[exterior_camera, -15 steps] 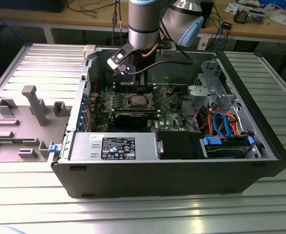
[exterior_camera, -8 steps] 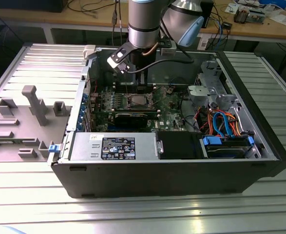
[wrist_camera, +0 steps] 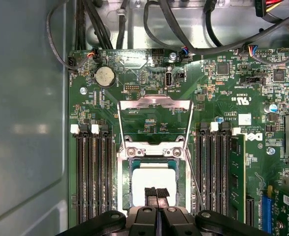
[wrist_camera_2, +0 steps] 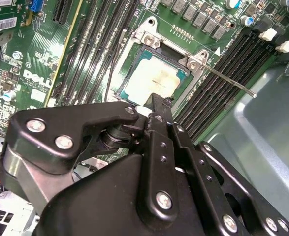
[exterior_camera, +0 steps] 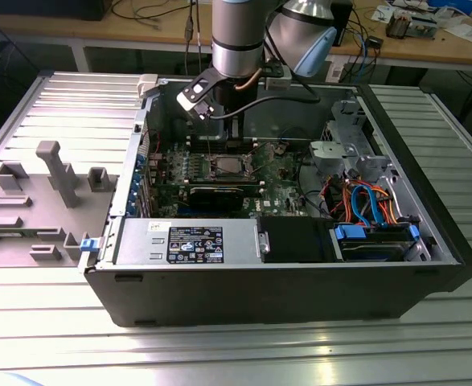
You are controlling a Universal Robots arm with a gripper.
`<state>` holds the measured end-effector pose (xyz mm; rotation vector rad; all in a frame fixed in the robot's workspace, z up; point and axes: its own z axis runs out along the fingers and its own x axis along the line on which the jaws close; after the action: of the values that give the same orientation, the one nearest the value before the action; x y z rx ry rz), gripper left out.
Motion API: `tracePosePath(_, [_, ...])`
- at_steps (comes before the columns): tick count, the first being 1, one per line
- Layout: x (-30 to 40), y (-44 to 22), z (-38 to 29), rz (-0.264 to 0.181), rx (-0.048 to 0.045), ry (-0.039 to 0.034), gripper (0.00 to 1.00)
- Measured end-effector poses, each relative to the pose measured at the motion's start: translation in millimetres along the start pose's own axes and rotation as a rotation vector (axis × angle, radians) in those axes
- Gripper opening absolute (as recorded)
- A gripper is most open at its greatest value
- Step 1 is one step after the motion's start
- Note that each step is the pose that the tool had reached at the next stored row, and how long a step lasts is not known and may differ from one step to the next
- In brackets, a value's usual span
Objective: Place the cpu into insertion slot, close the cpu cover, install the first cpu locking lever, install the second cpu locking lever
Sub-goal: 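Close the cpu cover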
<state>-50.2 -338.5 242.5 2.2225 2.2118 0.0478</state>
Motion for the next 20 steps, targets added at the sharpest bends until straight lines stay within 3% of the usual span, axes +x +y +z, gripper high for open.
tracePosePath(20, [0.2,0.2,-8.9,0.000,0.0000,0.0000,0.11])
